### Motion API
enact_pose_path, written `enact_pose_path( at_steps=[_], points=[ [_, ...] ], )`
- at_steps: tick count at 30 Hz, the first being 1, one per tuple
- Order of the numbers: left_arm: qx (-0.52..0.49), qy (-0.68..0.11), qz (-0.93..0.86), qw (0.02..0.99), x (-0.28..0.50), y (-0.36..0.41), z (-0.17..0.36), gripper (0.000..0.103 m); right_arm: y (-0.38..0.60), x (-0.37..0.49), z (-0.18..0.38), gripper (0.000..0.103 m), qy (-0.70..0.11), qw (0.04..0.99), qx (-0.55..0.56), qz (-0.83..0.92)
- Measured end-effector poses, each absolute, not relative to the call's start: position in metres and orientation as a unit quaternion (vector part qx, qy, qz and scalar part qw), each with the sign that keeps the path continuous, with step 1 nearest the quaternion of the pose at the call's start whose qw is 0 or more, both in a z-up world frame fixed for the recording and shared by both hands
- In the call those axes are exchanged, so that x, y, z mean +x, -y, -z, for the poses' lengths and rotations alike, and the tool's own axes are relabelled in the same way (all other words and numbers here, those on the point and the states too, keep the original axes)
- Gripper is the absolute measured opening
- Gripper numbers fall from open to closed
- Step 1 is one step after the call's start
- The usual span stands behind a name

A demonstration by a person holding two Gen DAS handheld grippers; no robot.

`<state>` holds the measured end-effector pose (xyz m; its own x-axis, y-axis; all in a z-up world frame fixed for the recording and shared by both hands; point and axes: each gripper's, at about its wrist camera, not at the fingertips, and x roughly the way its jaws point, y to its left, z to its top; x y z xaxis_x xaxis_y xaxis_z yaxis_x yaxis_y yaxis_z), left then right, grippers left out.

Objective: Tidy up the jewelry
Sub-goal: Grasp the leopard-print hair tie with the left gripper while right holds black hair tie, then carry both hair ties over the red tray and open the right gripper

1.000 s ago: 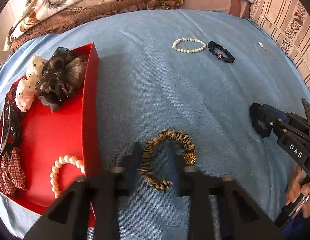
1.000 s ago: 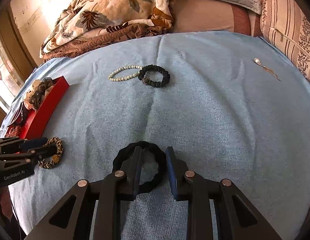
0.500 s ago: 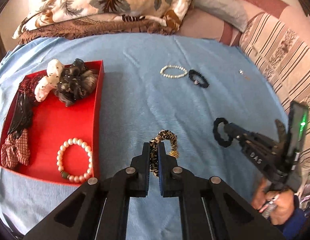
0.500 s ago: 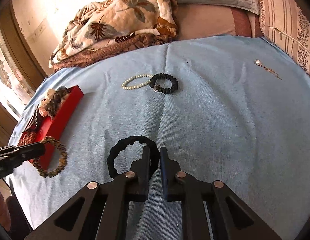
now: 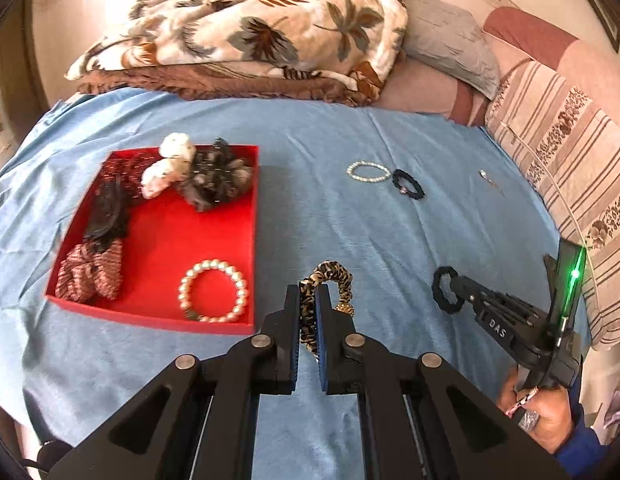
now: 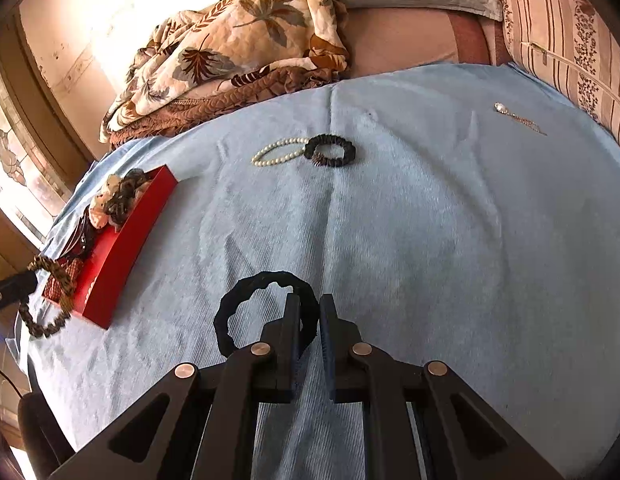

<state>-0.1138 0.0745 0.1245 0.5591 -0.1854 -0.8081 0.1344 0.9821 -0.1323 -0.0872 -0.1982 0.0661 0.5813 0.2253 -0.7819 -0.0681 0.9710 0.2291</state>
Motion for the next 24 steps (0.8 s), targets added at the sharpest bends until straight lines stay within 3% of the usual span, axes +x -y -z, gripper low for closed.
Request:
enact_pose_path(
  at_steps=[24],
  points=[
    [-0.077,-0.442,0.054,0.892,-0.143,-0.127,-0.136,0.007,0.189,-0.134,-0.095,0.011,-0.444,0.887,0.093,-0.089]
  ],
)
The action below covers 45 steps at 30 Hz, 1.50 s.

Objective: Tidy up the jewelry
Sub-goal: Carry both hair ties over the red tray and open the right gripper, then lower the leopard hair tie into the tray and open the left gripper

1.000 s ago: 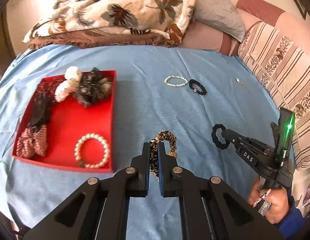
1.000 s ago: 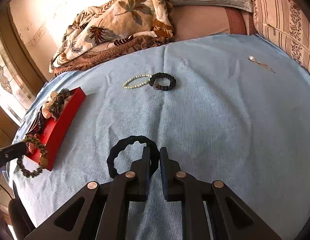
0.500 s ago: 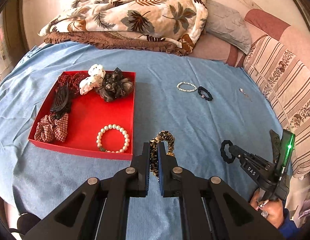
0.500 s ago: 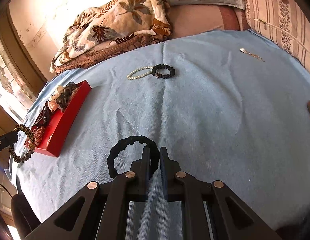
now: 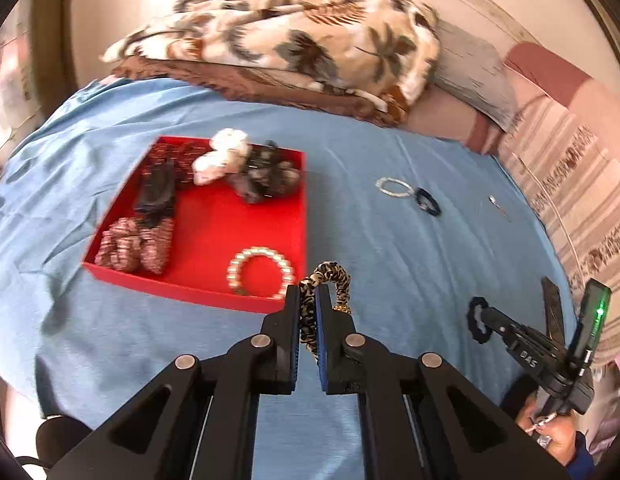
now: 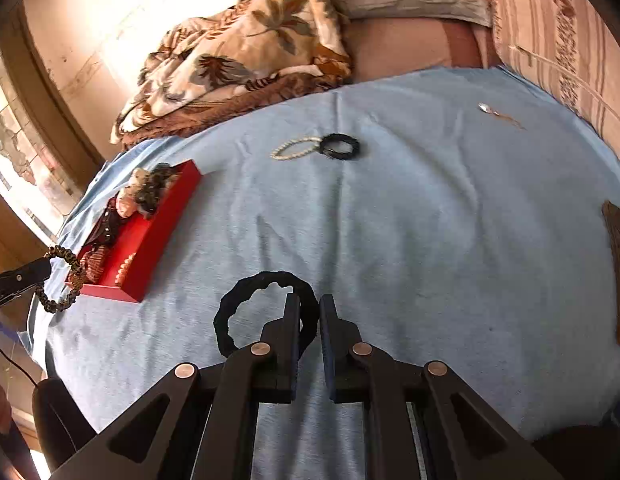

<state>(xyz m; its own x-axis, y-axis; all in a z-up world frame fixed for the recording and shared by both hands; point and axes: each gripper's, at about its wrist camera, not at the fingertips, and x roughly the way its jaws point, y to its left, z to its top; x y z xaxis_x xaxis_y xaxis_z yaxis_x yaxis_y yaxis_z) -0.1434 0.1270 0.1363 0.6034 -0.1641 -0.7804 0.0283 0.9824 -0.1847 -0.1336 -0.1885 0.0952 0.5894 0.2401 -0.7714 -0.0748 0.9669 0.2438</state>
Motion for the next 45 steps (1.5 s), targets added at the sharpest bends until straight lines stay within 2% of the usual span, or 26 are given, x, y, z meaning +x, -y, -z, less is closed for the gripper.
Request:
enact_pose_path(
  at_steps=[12,22,33,45],
  points=[
    [-0.153,-0.432,0.0,0.889,-0.137,-0.209,-0.134,0.007,0.126,-0.11,-0.12,0.011,-0.439,0.882,0.064,-0.157],
    [-0.185,-0.443,0.018,0.877,-0.11,-0.224,-0.114,0.007,0.05,-0.08,-0.13,0.011,-0.432,0.874,0.021,-0.219],
    [-0.195,-0.478,0.01,0.856,-0.07,-0.232,-0.064,0.007,-0.027,-0.028,-0.106,0.011,-0.449,0.857,-0.036,-0.251],
    [-0.15,-0.493,-0.003,0.857,-0.067,-0.224,-0.047,0.007,-0.07,0.002,-0.067,0.011,-0.459,0.848,-0.109,-0.242]
  ],
)
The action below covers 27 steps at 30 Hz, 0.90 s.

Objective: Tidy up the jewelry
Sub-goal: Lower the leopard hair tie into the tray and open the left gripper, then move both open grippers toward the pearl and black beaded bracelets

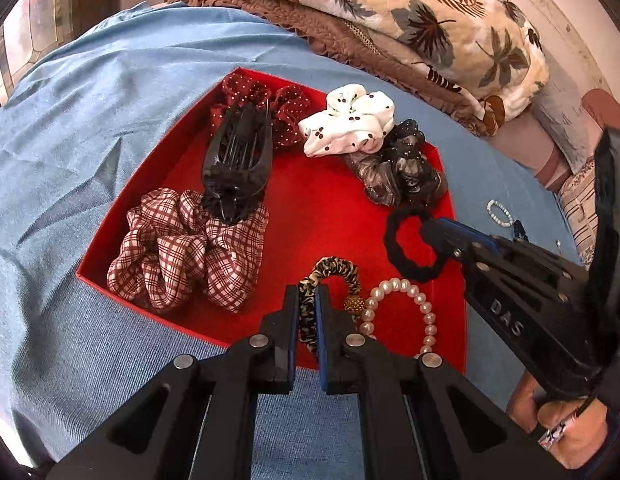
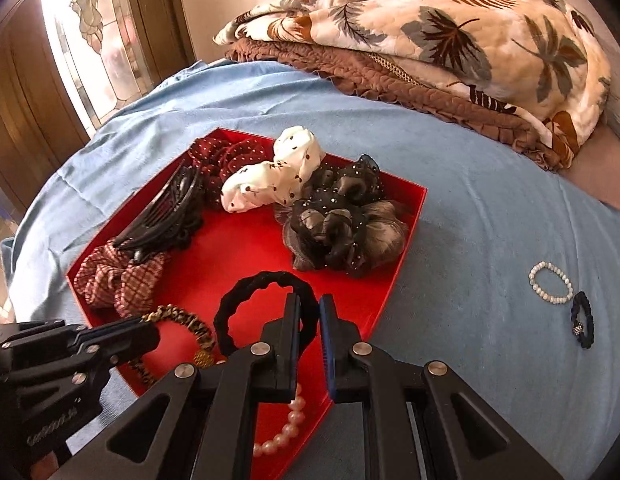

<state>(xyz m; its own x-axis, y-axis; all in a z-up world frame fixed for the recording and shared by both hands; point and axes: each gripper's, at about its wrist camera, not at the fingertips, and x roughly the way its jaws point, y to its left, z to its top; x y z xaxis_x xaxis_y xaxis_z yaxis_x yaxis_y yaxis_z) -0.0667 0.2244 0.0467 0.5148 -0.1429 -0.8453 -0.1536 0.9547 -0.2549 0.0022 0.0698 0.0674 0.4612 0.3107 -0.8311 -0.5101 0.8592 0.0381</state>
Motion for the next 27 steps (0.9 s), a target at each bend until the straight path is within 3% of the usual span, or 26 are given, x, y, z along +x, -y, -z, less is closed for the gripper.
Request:
enact_pose_path(
  at_steps=[6,9,13,18,24,27],
  points=[
    [-0.143,-0.485,-0.003,0.863,-0.074,-0.219,-0.056,0.014,-0.074,0.004,-0.065,0.013,-0.456,0.85,-0.118,-0.237],
    [-0.136,-0.481,-0.009,0.866,-0.081,-0.216,-0.063,0.026,-0.073,0.002,-0.066,0.026,-0.455,0.851,-0.115,-0.235],
    [-0.13,-0.475,-0.02,0.87,-0.091,-0.214,-0.074,0.039,-0.069,-0.004,-0.076,0.028,-0.45,0.854,-0.109,-0.237],
    [-0.12,-0.462,-0.043,0.878,-0.105,-0.213,-0.094,0.046,-0.052,-0.019,-0.099,0.042,-0.441,0.86,-0.089,-0.241],
    [-0.072,-0.437,-0.092,0.892,-0.125,-0.203,-0.119,0.058,-0.015,-0.044,-0.119,0.047,-0.434,0.869,-0.064,-0.228],
    [-0.047,-0.427,-0.103,0.897,-0.133,-0.195,-0.127,0.059,0.003,-0.055,-0.122,0.047,-0.435,0.872,-0.057,-0.217]
  ],
)
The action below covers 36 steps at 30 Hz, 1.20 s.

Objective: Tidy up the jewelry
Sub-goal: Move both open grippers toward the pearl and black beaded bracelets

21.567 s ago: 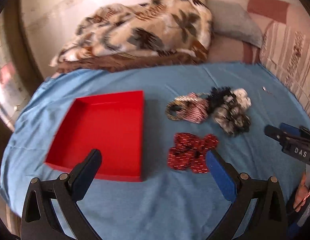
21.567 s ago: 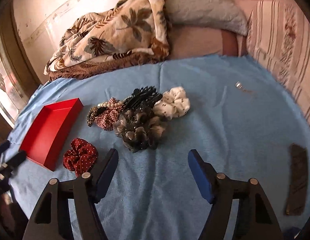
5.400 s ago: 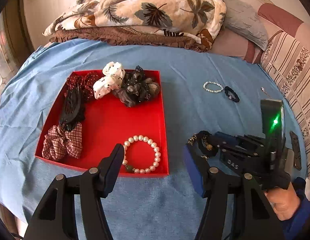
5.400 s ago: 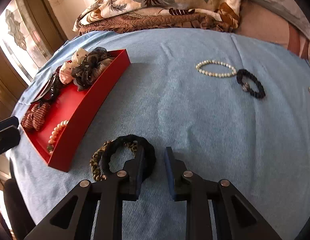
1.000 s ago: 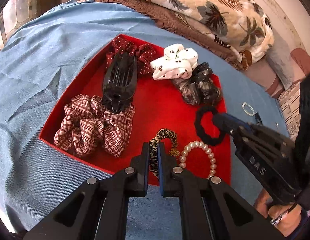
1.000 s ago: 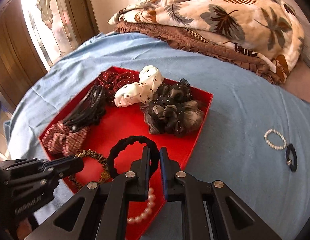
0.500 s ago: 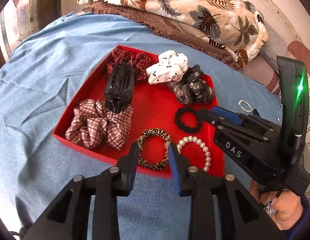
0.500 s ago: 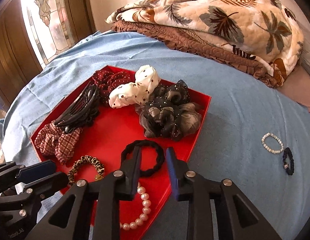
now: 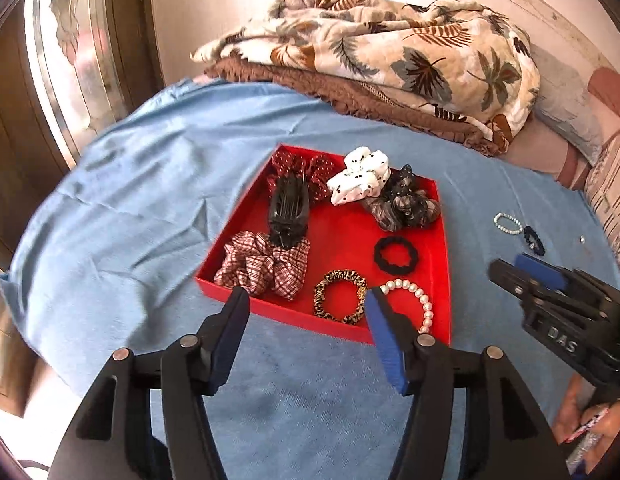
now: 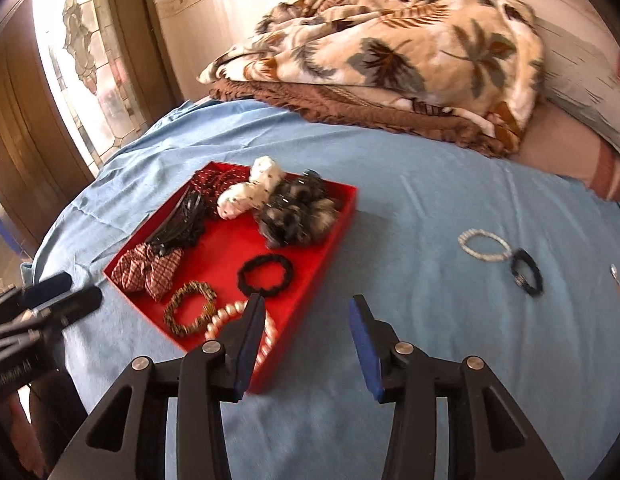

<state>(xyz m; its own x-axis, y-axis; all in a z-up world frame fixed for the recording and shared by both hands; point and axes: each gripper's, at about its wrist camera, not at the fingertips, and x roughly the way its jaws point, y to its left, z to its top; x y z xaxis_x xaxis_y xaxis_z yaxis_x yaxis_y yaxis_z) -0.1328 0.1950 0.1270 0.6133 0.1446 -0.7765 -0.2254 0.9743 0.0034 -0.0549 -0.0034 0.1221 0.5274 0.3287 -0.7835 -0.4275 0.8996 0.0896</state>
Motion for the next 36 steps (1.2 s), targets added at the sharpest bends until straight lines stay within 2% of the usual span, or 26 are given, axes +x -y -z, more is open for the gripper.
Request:
enact_pose_path(
  at_steps=[12,16,21,36],
  points=[
    [0.006,-0.402,-0.109,0.909,-0.161,-0.163,-0.155,0.062,0.064,-0.094,-0.134,0.054,-0.434,0.883,-0.02,-0.175],
    [0.02,-0.395,-0.104,0.912,-0.169,-0.152,-0.162,0.067,0.081,-0.102,-0.14,0.058,-0.428,0.888,-0.009,-0.165],
    [0.035,-0.395,-0.094,0.913,-0.174,-0.139,-0.167,0.068,0.099,-0.108,-0.146,0.06,-0.421,0.894,0.001,-0.154],
    [0.061,-0.42,-0.063,0.903,-0.163,-0.109,-0.158,0.072,0.162,-0.099,-0.131,0.061,-0.435,0.894,0.036,-0.105]
  ],
)
